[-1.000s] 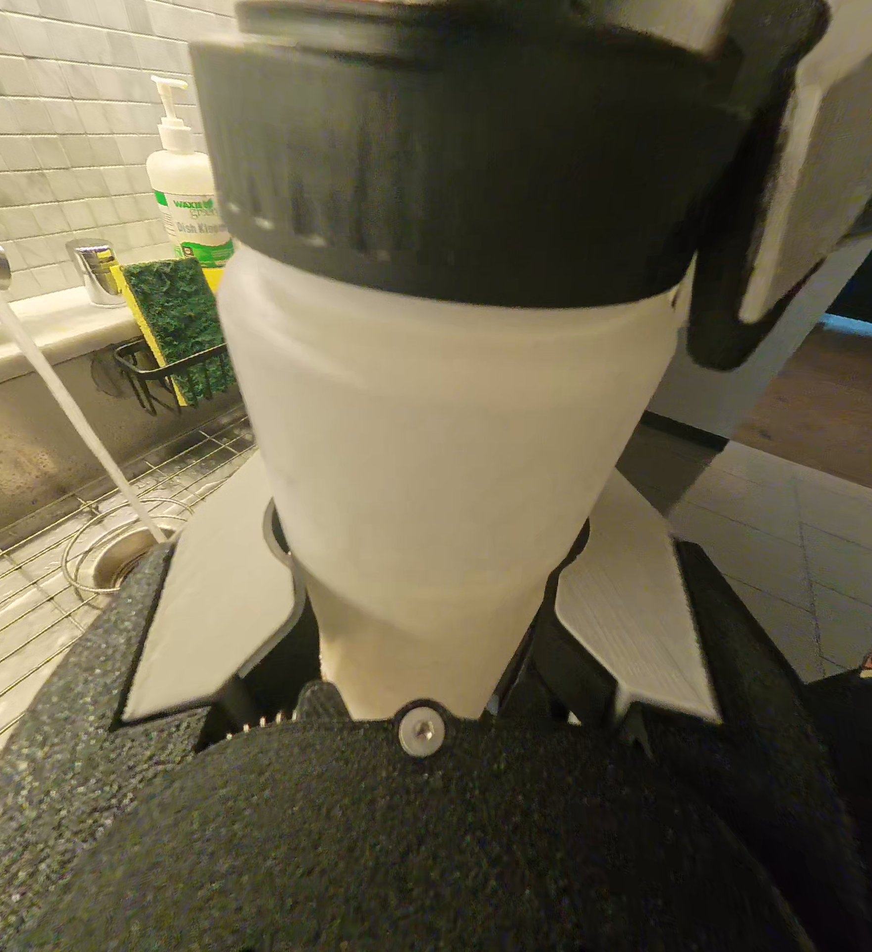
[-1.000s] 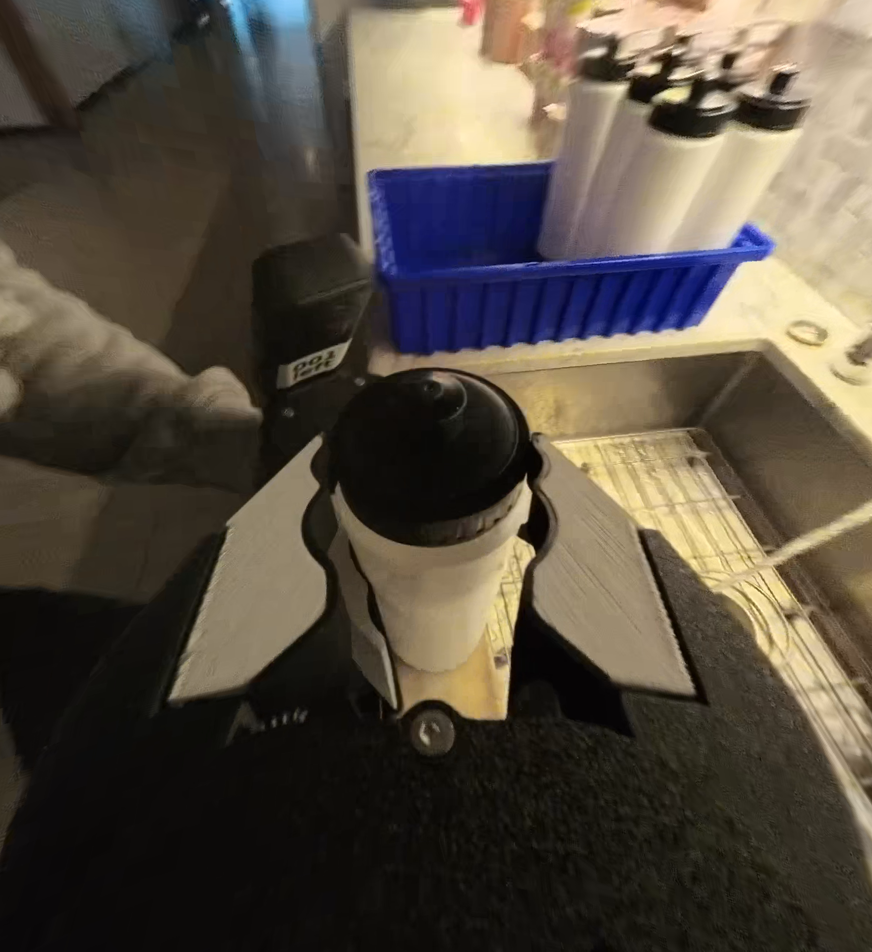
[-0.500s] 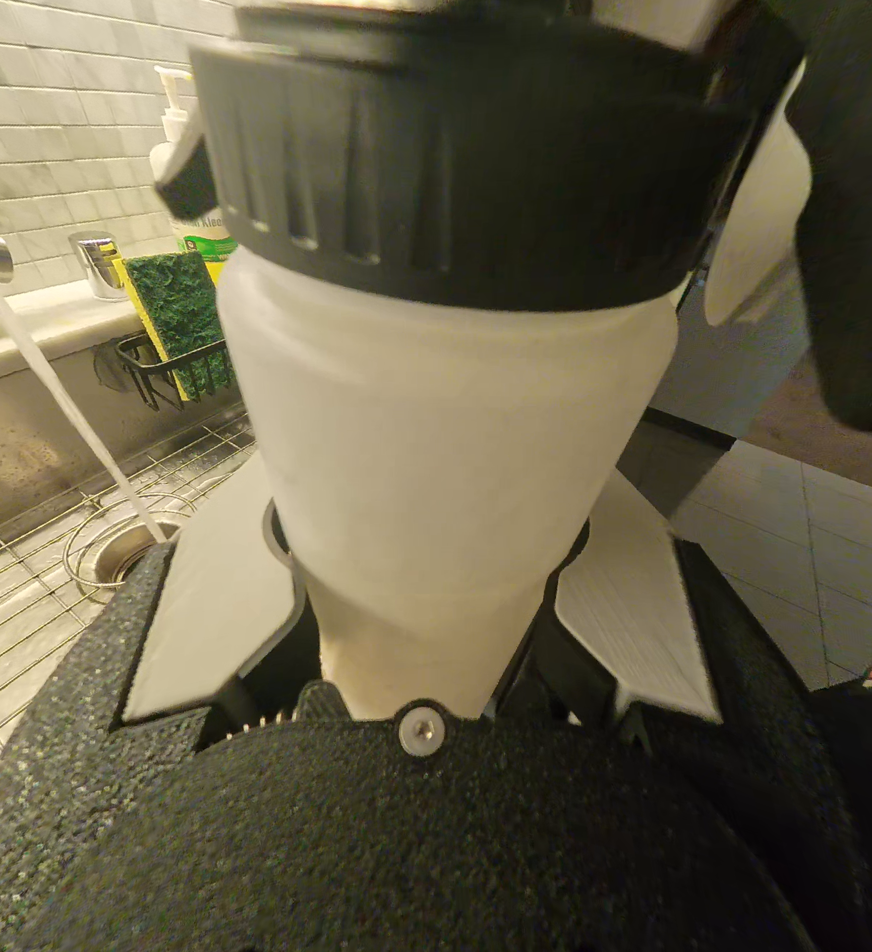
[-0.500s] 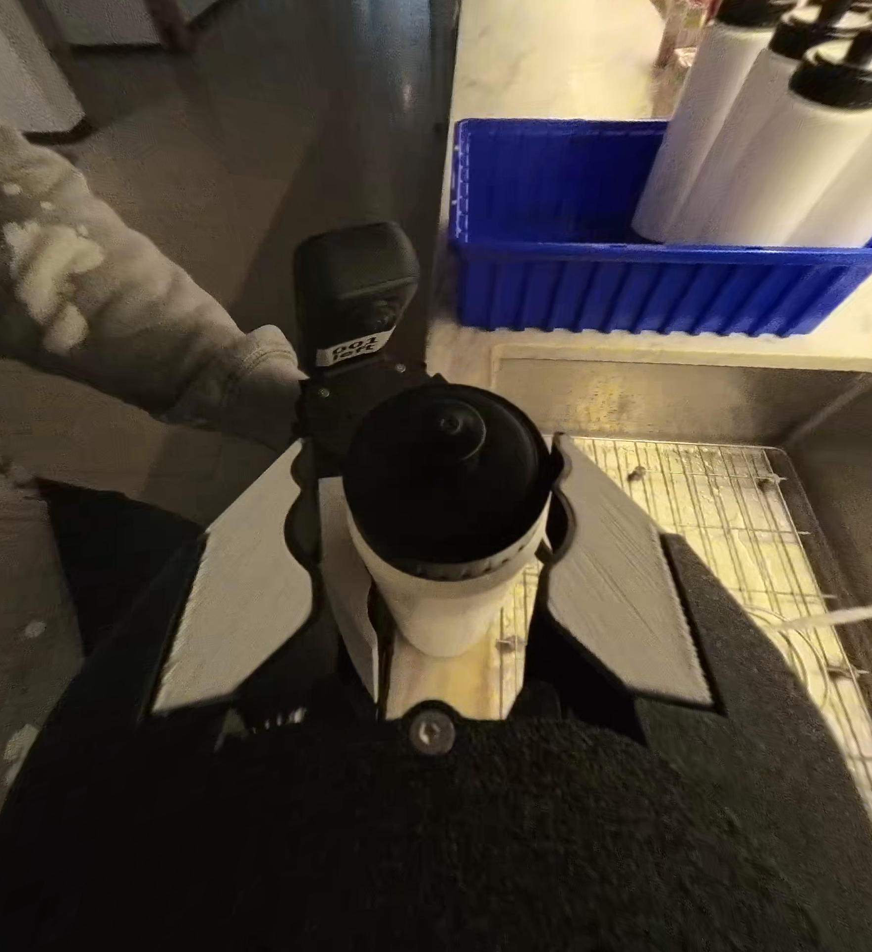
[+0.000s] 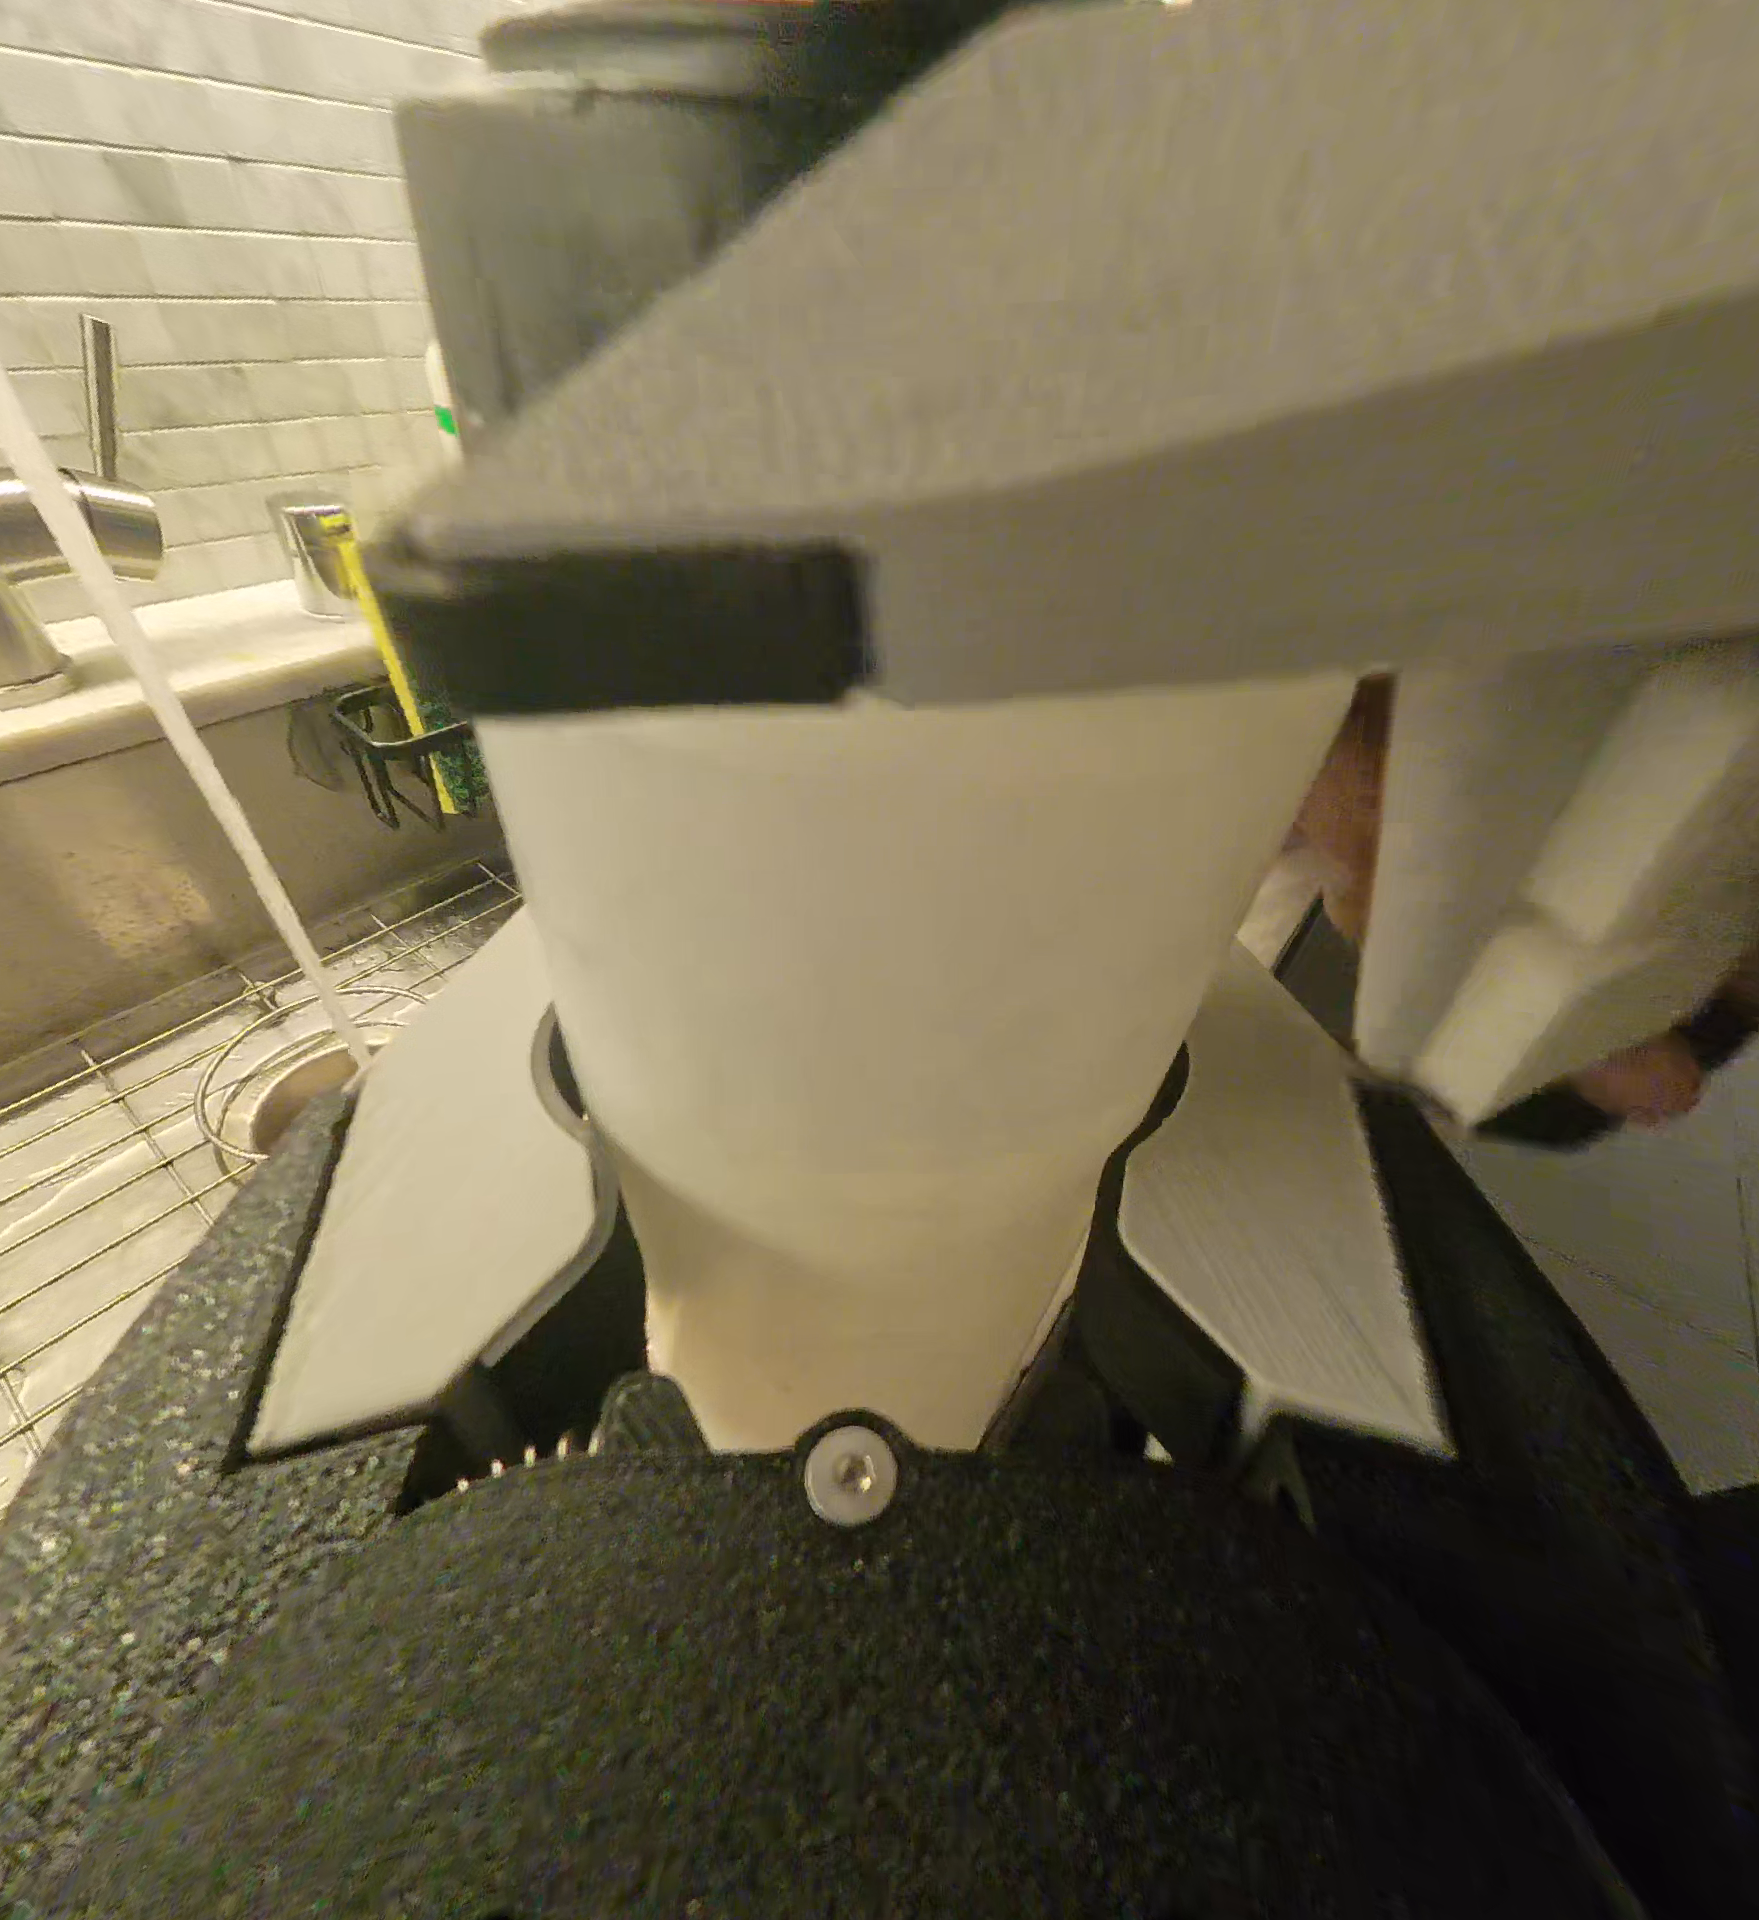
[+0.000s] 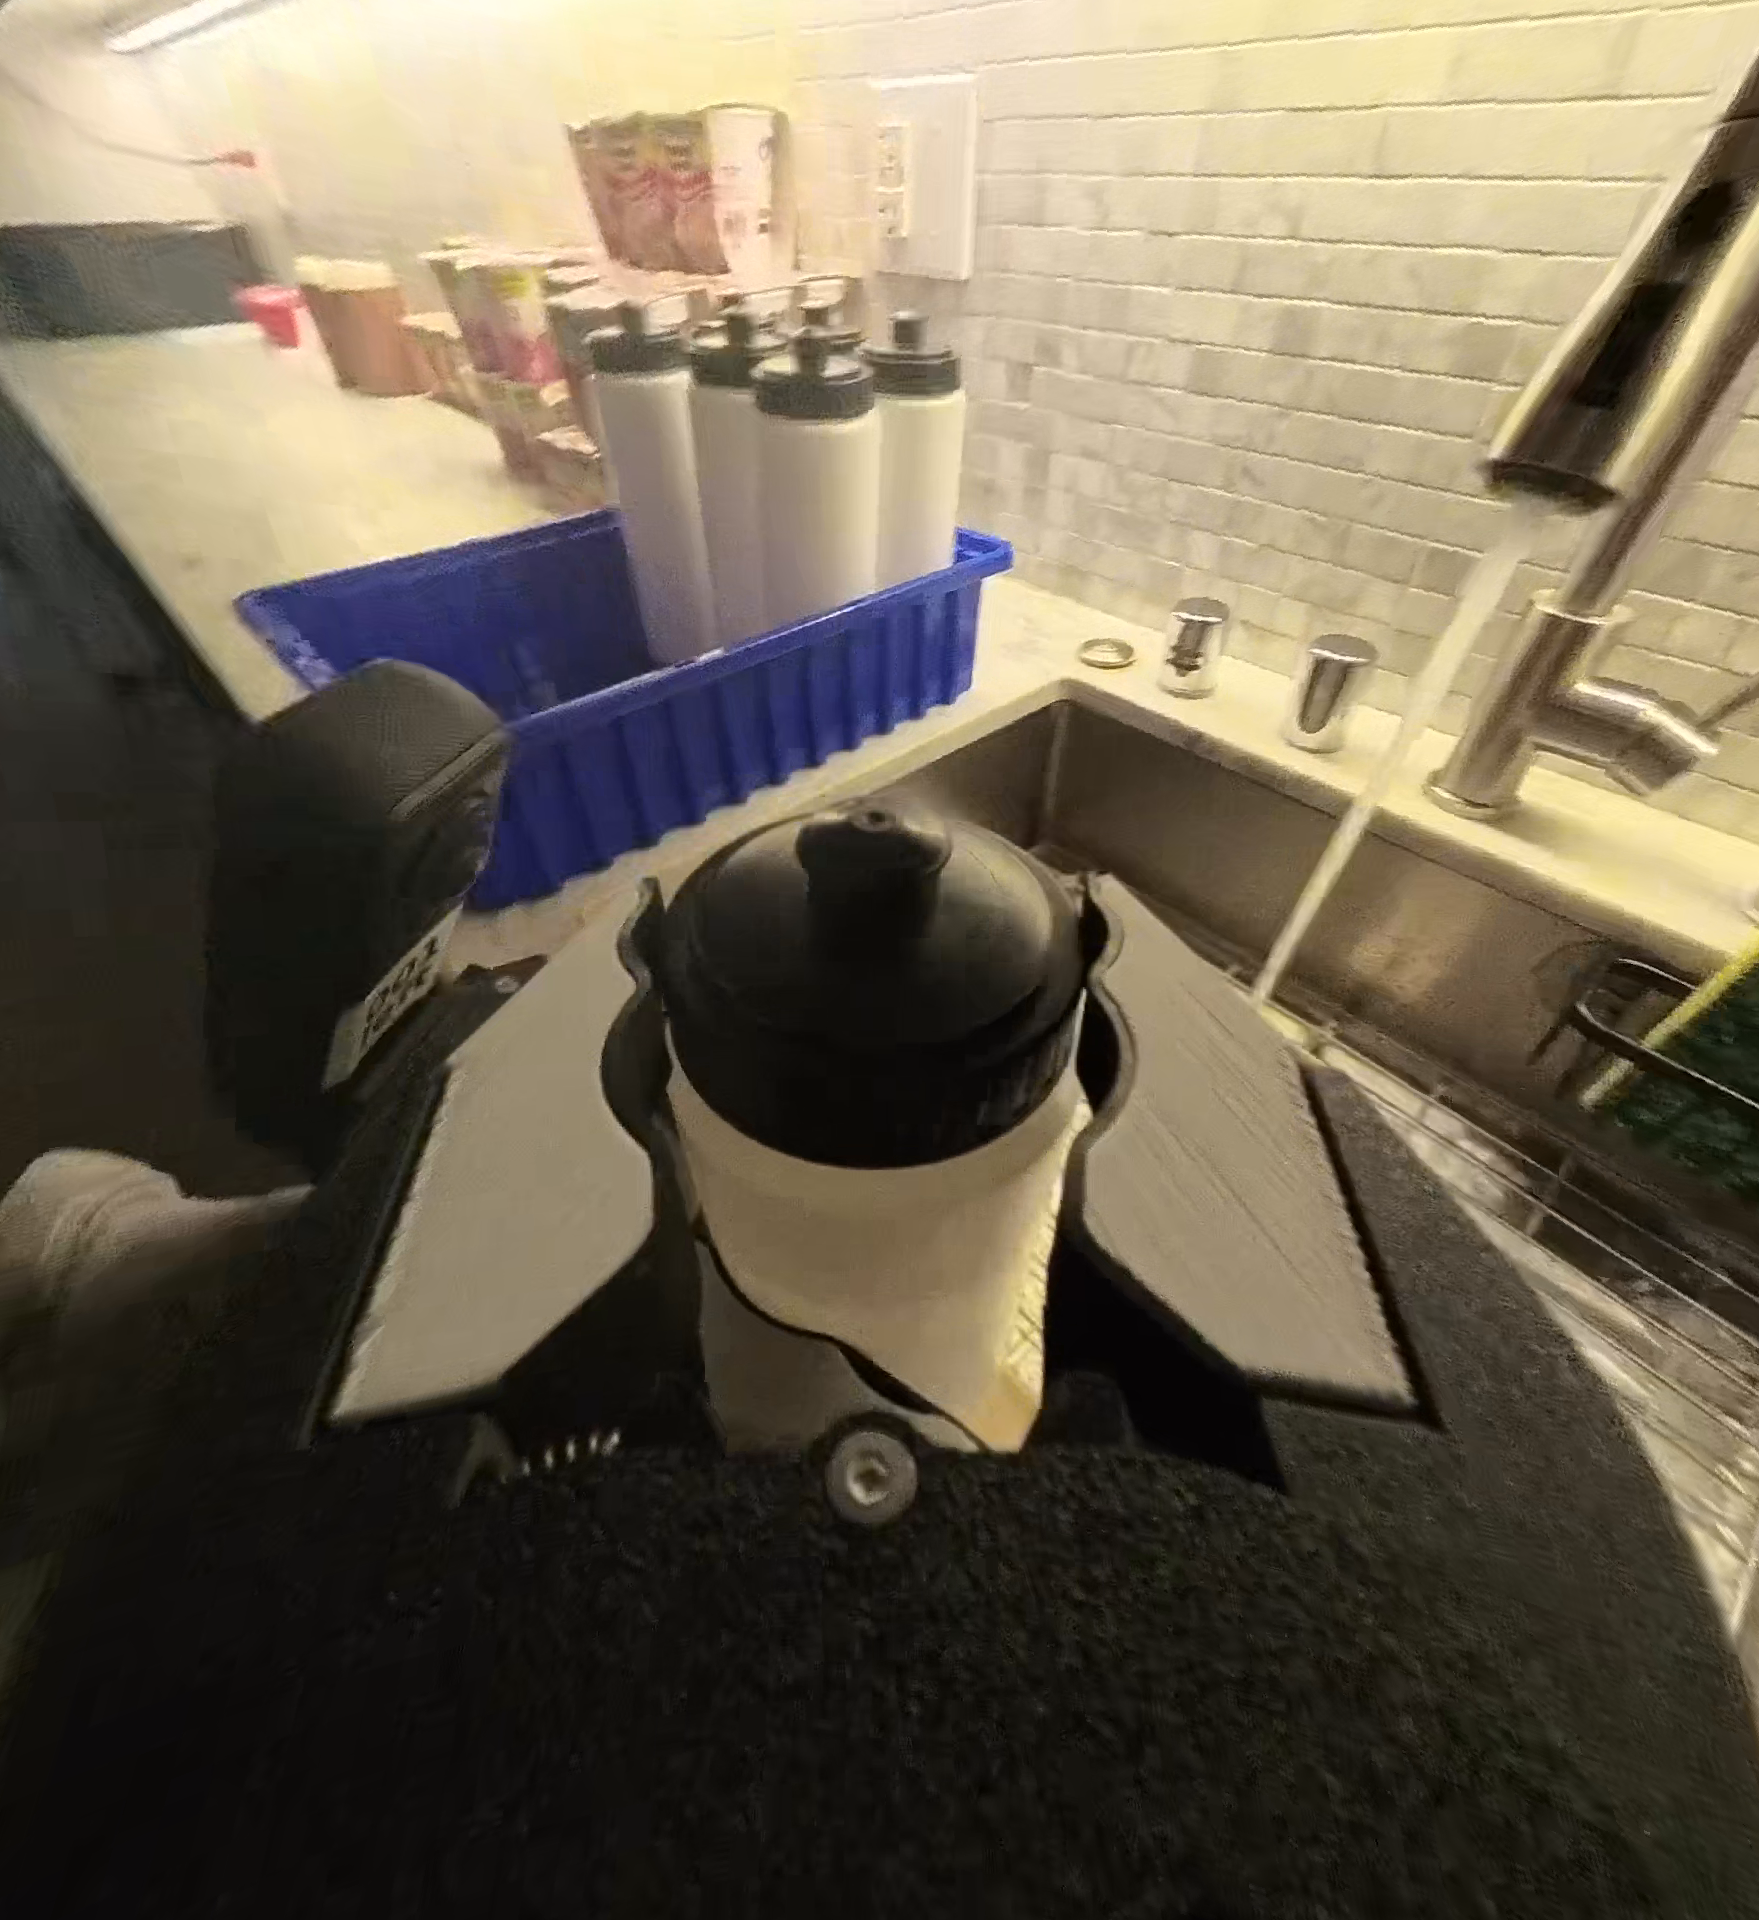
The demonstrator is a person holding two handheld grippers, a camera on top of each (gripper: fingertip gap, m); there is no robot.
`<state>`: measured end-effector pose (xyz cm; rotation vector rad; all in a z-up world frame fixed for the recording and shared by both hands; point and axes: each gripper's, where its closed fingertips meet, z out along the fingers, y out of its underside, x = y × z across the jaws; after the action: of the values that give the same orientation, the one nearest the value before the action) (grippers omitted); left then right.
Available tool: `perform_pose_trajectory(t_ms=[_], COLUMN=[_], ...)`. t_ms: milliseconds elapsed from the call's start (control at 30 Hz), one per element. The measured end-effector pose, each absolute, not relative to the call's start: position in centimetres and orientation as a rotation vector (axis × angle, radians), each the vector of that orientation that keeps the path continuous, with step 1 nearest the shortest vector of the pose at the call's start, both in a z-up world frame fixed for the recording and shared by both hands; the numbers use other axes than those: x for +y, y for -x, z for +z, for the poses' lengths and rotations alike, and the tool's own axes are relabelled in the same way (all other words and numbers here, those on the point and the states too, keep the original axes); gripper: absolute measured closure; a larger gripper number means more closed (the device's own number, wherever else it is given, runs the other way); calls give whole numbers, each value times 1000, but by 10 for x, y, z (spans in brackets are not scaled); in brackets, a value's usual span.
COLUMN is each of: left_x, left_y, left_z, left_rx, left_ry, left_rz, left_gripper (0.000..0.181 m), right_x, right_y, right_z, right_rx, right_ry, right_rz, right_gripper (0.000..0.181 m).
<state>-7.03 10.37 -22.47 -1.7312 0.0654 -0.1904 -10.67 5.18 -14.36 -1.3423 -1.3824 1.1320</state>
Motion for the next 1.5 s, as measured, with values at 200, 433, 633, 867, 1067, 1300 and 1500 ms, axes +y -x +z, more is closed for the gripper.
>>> perform_pose_trajectory(t_ms=[200,433,633,867,1067,1300,1500], left_x=[102,100,104,105,103,108,107], left_y=[68,72,77,76,73,79,76], left_z=[-225,-226,-225,-225,-226,-226,-226], left_rx=[112,112,31,52,91,57,84], left_ry=[1739,1753,1739,1751,1753,1748,1749], left_rz=[-227,-219,-149,-175,-203,-168,-199], left_gripper=[78,77,78,77,77,77,76], right_x=[35,34,54,44,30,51,46], right_y=[92,101,106,105,98,108,90], right_z=[-153,-153,-151,-137,-157,-154,-140], right_rx=[-2097,-1882,-1267,-1729,-2316,-1594,-2370], right_ry=[957,1016,1406,1101,811,1408,843], right_rz=[1399,1417,1025,1250,1286,1021,862], right_gripper=[95,104,105,91,103,103,91])
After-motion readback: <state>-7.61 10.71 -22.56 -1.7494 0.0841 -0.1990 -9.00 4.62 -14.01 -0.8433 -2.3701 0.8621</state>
